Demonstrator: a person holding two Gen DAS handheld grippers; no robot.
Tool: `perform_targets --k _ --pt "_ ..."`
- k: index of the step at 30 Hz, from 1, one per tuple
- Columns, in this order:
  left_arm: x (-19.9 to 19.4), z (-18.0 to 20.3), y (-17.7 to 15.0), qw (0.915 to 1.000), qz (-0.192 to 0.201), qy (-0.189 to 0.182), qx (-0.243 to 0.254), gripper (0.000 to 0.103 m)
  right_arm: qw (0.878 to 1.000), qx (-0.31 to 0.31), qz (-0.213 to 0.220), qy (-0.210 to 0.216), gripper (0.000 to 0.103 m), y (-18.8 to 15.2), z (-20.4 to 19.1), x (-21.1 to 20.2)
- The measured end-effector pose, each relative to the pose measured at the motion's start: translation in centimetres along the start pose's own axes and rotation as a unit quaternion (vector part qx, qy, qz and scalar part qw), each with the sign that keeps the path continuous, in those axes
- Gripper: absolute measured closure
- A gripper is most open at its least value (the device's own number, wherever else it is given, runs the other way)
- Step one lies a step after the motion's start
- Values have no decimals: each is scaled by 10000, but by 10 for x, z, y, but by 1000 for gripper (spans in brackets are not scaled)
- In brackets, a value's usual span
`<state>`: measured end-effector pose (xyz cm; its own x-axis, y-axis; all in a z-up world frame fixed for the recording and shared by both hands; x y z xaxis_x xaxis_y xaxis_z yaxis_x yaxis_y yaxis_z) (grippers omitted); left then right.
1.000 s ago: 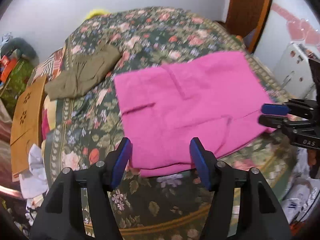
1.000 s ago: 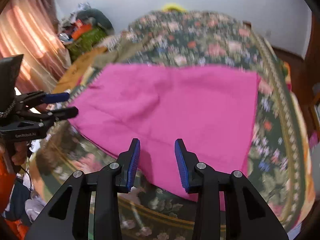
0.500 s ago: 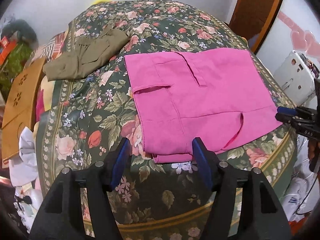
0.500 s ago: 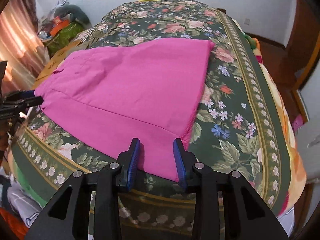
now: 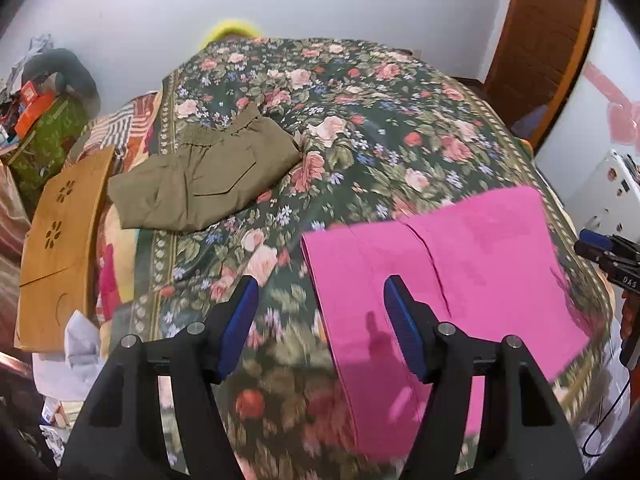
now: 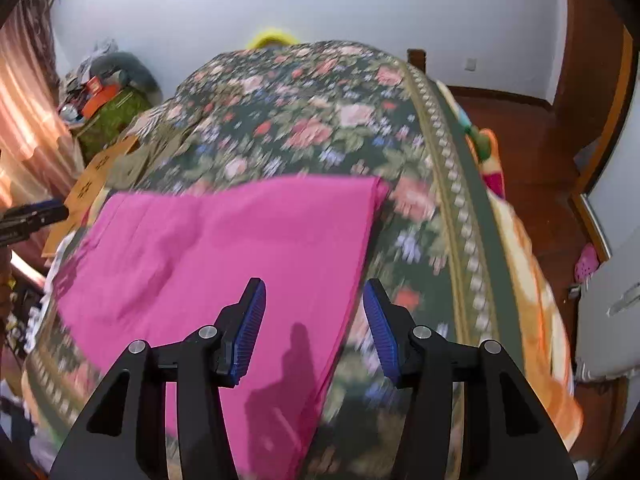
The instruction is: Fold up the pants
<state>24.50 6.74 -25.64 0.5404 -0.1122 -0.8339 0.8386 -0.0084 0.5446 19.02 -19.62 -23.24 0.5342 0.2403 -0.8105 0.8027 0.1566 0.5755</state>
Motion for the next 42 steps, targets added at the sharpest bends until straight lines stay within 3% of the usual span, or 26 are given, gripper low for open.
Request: perform_targets --k 5,10,13,14,15,17,22,25,28,32,34,35,36,38,42 --pt "35 -4 11 9995 -235 -114 -155 38 9998 167 31 -97 56 31 19 34" --pt "65 1 11 9983 -484 -278 -184 38 9990 427 -104 66 56 48 32 71" --pt "78 6 7 9977 -601 -304 -82 52 9968 685 -194 356 56 53 36 89" --pt "79 7 6 9977 -603 -297 -43 58 9959 766 -217 435 65 54 37 94" --pt "80 8 5 9982 -554 -225 31 59 9957 763 -223 476 82 53 36 97" --pt "78 10 4 9989 -426 -117 138 65 9970 609 -226 424 94 52 31 101" --pt "80 8 -2 9985 -258 358 313 68 9999 -86 44 -120 99 50 26 102" --pt "79 5 -5 9985 -237 456 193 68 9992 -204 -55 -338 99 50 31 110" --pt "72 -5 -7 9959 -275 840 211 69 9969 -529 -224 -538 99 53 28 110" --pt "53 -16 -6 9976 -244 643 76 69 9946 -690 -203 -752 91 65 26 84" --pt "39 -16 2 9987 -100 503 4 68 9946 -682 30 -783 74 73 23 63" --pt "34 -15 7 9989 -32 477 -7 68 9950 -681 141 -712 58 76 18 55" --pt "29 -11 14 9991 40 415 0 68 9955 -682 248 -613 50 79 12 48" --pt "25 -4 22 9995 101 291 -4 68 9959 -746 404 -325 50 84 -8 37" --pt "35 20 34 10000 2 -65 23 68 9956 -894 204 175 50 82 -47 50"
Point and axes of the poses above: each gripper's, at about its wrist camera, not at the fingertips, and x roughly the way its jaws point, z to its right, y to its top, the point moved 7 cm from there along x, roughly the way its jaws point, and after that the axes turned 5 degrees about -y, right-handed, at the moved point
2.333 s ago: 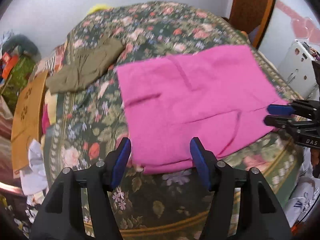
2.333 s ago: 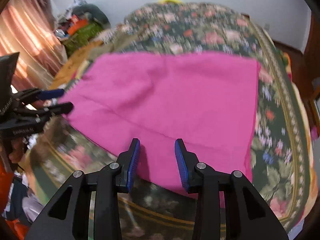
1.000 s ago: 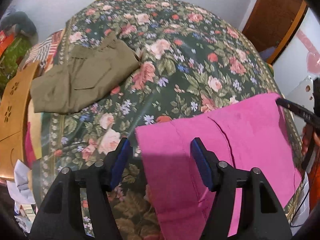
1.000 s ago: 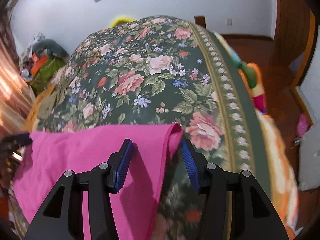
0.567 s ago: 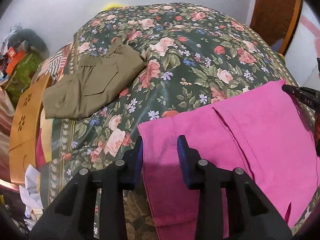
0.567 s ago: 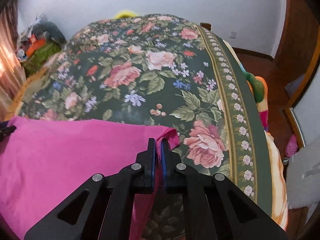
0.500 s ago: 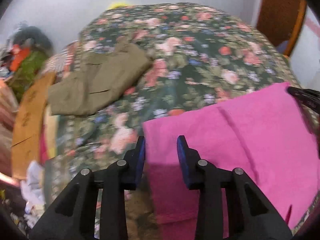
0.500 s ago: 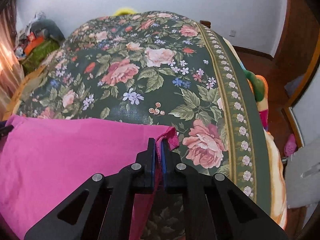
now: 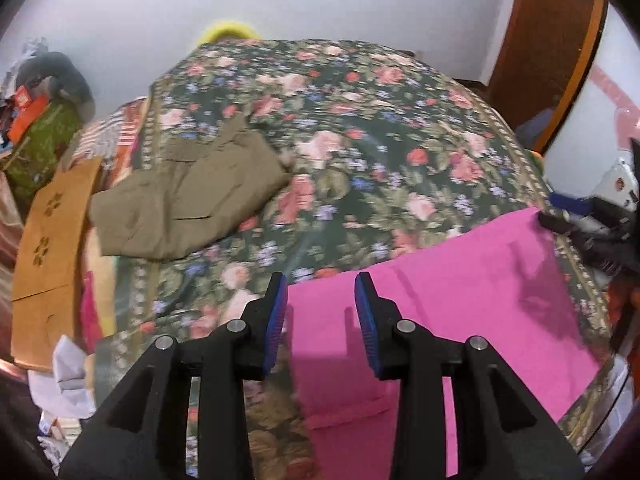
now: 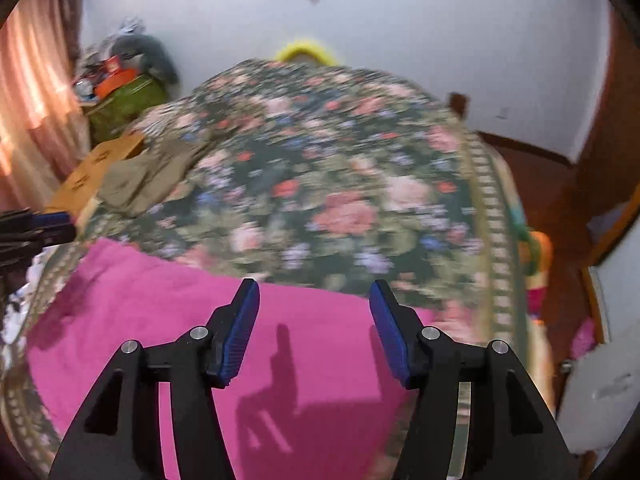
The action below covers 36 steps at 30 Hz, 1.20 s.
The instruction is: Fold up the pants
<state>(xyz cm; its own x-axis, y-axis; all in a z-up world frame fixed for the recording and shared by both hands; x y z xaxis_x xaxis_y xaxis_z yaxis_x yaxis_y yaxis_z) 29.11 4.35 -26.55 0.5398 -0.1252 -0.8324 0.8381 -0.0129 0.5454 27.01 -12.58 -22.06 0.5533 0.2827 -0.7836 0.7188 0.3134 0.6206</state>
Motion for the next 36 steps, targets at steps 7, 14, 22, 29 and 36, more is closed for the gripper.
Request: perform_targets --k 7,14,22,29,36 --pt "51 12 -17 9977 -607 206 211 68 9967 -143 -761 242 48 -26 -39 59" --pt "44 1 -36 9975 -407 460 357 47 9937 -675 -858 257 38 -55 -44 39" --pt "13 -5 -64 9984 -204 452 260 28 9936 -477 -1008 183 37 -90 -33 6" --pt "-18 -8 -81 9984 -57 532 198 25 9930 71 -1161 227 37 -117 -19 -19" --pt "-61 -13 -96 9981 90 606 82 25 9933 330 -1096 152 37 -124 -17 -43"
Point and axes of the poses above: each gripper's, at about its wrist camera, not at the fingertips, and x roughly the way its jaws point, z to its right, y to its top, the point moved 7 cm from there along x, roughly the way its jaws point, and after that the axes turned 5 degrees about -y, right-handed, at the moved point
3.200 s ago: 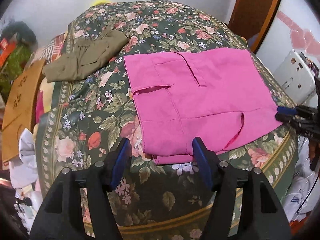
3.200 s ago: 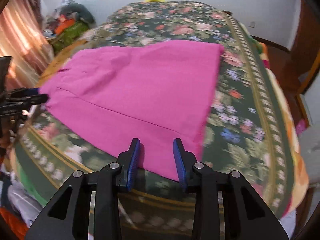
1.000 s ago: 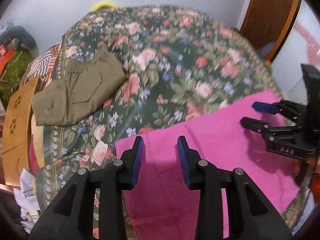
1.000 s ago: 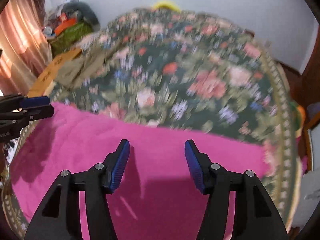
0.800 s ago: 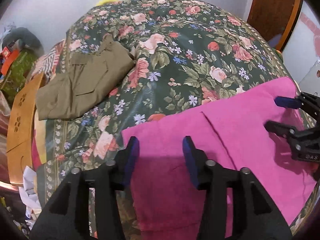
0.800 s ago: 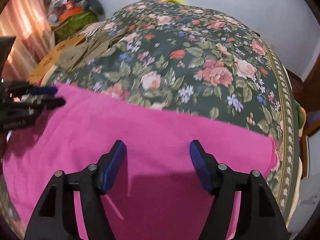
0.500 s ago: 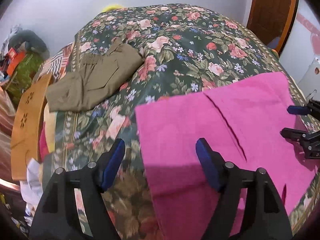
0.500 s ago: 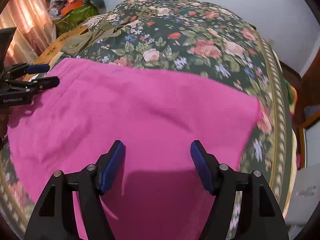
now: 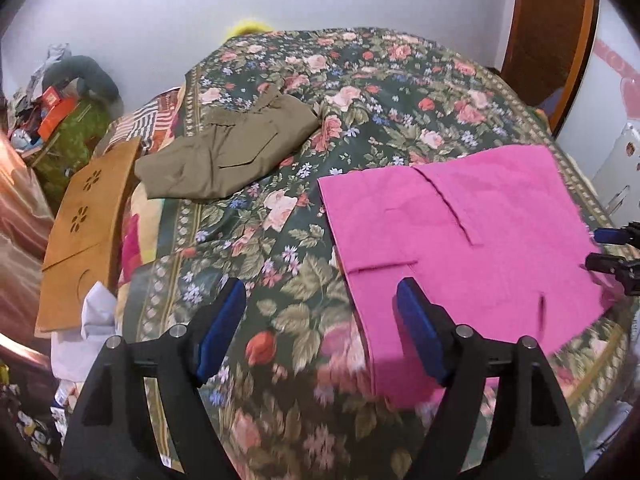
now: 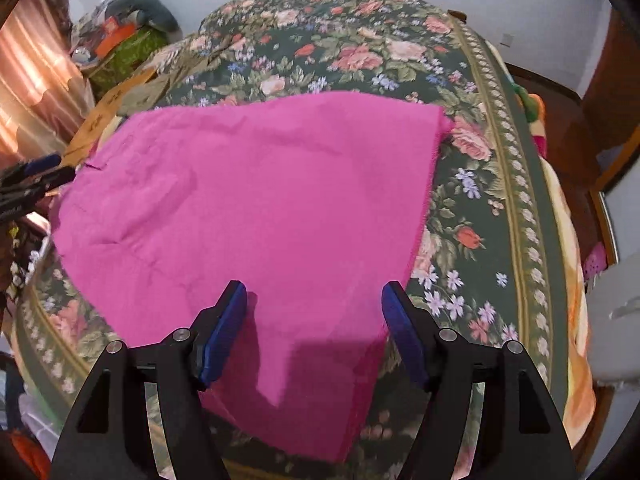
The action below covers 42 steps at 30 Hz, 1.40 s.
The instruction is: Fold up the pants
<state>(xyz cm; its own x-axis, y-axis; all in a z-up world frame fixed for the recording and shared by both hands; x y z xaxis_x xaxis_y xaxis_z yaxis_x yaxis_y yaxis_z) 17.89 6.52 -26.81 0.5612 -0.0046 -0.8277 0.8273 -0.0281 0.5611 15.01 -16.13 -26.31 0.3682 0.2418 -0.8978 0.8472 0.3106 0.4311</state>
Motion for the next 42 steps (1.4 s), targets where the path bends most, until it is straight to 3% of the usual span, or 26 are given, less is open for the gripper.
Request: perform_targets --k 4,7,12,17,20,23,26,32,34,36,39,42 --pt "-18 -3 -11 9987 -15 -232 -449 17 9994 39 343 40 36 8 -8 -22" --pt "-16 2 -31 9927 -295 -684 -951 16 9977 -62 657 128 36 15 -24 -38" --pt "-12 22 -56 9861 -614 -1018 -1158 16 9949 -310 910 316 36 19 -55 -41" --pt "-9 49 -65 9718 -830 -1762 -1327 16 9950 -247 801 537 36 16 -69 -18" --pt "-5 59 -63 9761 -815 -1618 -1204 16 9963 -100 610 603 36 9 -68 -1" --pt "0 65 -57 9755 -792 -1642 -1231 16 9972 -24 355 662 36 1 -65 14" --pt "7 69 -48 9721 -781 -1776 -1317 16 9966 -211 412 679 36 -4 -66 15" --pt "24 57 -28 9516 -856 -2253 -1907 16 9963 -355 422 664 35 -6 -67 16" --pt "29 52 -21 9524 -843 -2134 -2008 29 9959 -345 441 707 35 -6 -67 16" --pt "35 48 -16 9622 -854 -1757 -1895 58 9957 -336 455 738 35 -7 -67 15" --pt "36 46 -12 9693 -794 -1532 -1751 73 9957 -322 452 747 35 -5 -67 15" --pt "31 43 -8 9782 -573 -1281 -1529 77 9958 -270 436 761 36 -5 -67 13"
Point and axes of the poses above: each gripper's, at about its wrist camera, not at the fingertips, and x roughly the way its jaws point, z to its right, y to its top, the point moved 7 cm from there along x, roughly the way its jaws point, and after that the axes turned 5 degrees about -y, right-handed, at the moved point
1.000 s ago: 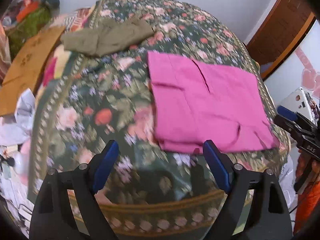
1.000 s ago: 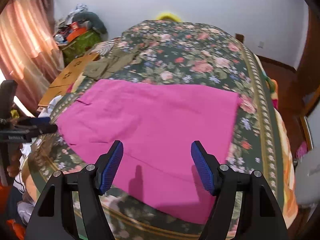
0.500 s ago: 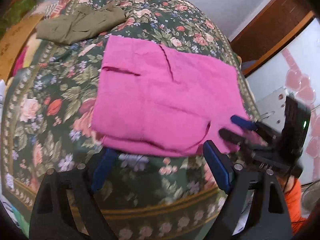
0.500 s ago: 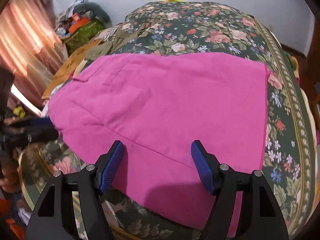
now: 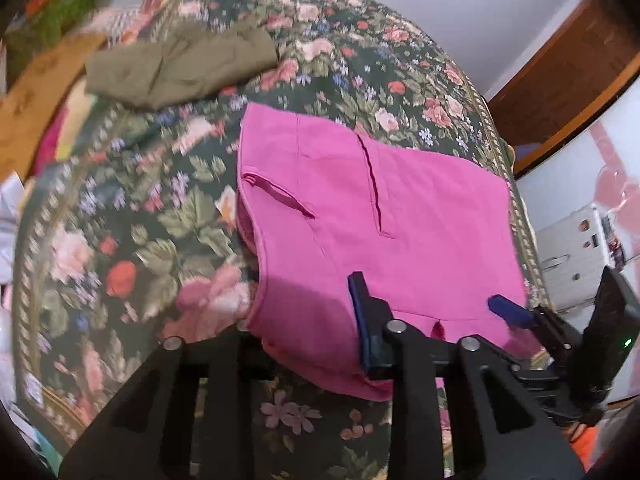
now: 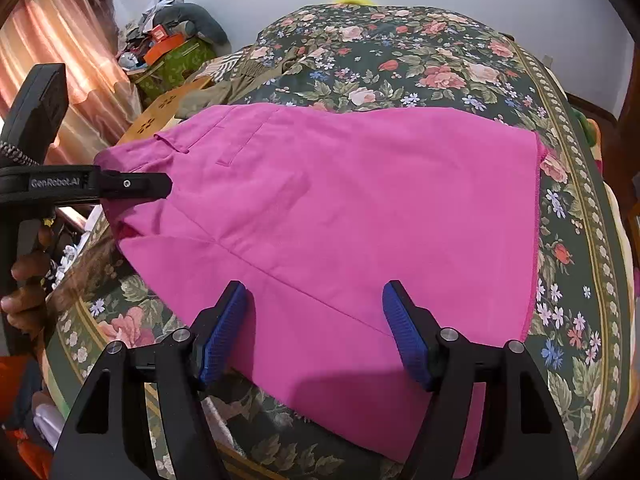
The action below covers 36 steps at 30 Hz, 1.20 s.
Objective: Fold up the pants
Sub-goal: 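Grasp the trousers edge with the left gripper and fold it over again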
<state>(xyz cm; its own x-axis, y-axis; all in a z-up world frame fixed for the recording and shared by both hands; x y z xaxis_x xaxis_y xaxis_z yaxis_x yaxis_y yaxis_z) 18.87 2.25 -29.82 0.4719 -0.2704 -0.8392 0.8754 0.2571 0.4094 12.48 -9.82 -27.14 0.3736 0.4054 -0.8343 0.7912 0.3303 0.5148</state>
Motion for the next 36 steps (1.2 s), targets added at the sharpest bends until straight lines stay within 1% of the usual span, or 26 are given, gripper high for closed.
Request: perform_targets --k 1,2,4,6,8,10,12,14,17,18,20,21,22,24,27,29,32,34,36 --pt "-4 -1 2 10000 91 29 6 80 10000 51 -20 20 36 0 0 -1" --pt "-10 -5 4 9996 222 158 30 81 9999 108 -41 48 36 1 -1 -2" --pt "-23 -13 10 9969 496 587 148 83 9998 171 -64 119 36 2 -5 -4" --pt "-40 -25 13 9911 756 1055 298 83 9996 165 -70 209 36 1 -9 -5" --pt "-53 -32 12 9853 905 1378 449 83 9994 156 -102 286 36 0 -13 -5" --pt "-65 -36 10 9739 1056 1863 757 83 9995 97 -97 280 36 -1 -17 -4" --pt "-74 -32 8 9626 1175 2179 1100 83 9994 92 -102 303 36 -2 -20 -3" --pt "-82 -19 8 9555 1309 2244 1395 83 9996 79 -100 265 36 -3 -22 -3" --pt "-91 6 13 9472 1536 2209 1746 83 9997 91 -102 206 36 -4 -21 -4" --pt "-91 20 15 9445 1619 2138 1899 83 9997 120 -105 203 36 -6 -20 -5" --pt "-92 40 18 9423 1673 2006 2093 83 9995 203 -97 235 36 -8 -16 -9" --pt "-91 54 20 9424 1696 1855 2206 83 9991 288 -94 307 36 -10 -15 -11" --pt "-90 62 22 9439 1691 1721 2253 83 9985 386 -80 376 36 -11 -12 -13" --pt "-86 78 24 9479 1633 1458 2313 83 9983 459 -34 350 36 -14 -9 -17" --pt "-75 103 24 9544 1428 1002 2425 83 9984 502 28 271 36 -16 -4 -21" --pt "-66 118 22 9564 1275 792 2507 83 9980 568 57 264 36 -17 0 -25" --pt "-52 130 16 9613 964 482 2534 83 9977 633 136 212 36 -18 8 -31" --pt "-40 134 11 9679 649 203 2420 84 9972 683 197 208 36 -18 12 -35" --pt "-25 135 6 9723 379 40 2308 84 9970 717 259 151 36 -18 17 -40"
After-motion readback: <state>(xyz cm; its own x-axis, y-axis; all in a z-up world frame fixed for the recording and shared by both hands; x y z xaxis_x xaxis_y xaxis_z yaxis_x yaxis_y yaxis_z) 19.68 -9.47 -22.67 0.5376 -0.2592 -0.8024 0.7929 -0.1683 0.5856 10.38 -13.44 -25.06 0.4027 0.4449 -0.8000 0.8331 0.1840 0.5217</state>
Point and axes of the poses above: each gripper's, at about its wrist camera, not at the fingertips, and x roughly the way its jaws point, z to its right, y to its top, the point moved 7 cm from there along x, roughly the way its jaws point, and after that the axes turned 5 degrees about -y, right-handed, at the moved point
